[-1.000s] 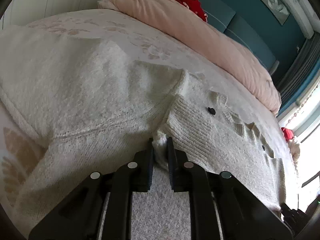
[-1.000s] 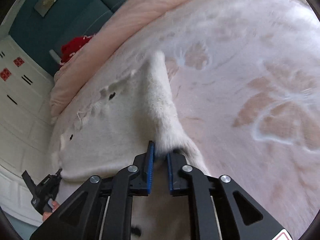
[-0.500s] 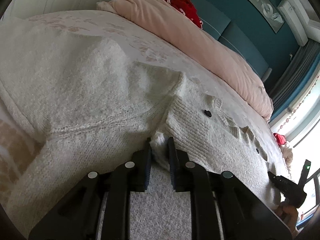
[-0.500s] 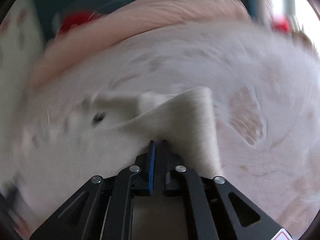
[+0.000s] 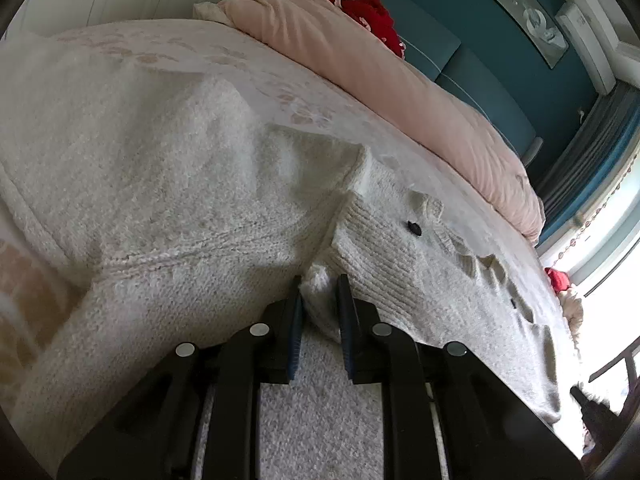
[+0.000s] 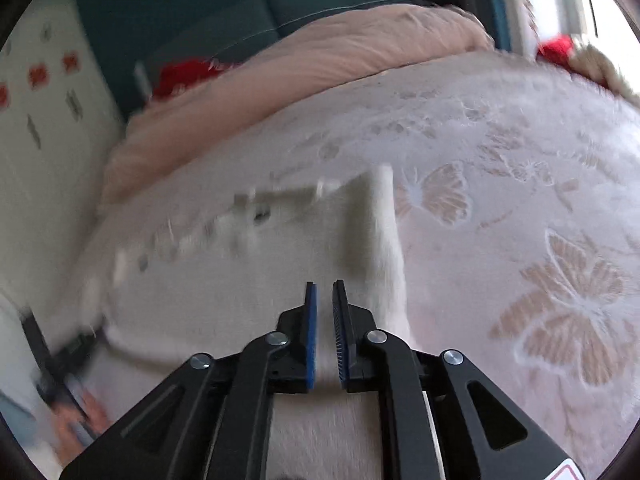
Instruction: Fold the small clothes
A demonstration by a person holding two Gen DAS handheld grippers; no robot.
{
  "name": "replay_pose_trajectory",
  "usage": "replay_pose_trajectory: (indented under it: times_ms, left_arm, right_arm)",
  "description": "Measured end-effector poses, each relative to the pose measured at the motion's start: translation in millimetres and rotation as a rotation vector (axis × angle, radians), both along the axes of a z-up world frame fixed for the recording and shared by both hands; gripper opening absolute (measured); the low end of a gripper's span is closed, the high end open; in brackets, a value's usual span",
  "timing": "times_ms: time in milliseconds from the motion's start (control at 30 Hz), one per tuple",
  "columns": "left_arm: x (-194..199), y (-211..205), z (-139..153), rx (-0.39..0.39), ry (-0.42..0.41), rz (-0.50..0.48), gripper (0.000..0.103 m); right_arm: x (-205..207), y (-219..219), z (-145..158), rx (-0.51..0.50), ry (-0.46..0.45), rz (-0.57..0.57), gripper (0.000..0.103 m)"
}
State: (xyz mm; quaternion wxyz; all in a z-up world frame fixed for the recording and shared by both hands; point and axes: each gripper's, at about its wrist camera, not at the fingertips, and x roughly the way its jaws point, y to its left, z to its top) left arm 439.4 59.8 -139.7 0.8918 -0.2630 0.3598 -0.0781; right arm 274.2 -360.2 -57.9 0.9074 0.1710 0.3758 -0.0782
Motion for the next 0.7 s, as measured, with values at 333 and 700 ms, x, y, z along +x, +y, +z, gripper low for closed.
replay_pose_trajectory:
  times_ms: [333,700]
  left_arm:
    - [-71.8,125.0,61.1,-0.064,-0.01,0.244,0.098]
    - [-12.4,350.6,44.3,-0.003,0.253,0.642,0.085]
  right_arm:
    - [-63.9,67.1,-2.8,-0.042,0.032,0.057,0.036]
    - [-74.4,120.1,-42.4,-0.168,0.093,0.151,0.059]
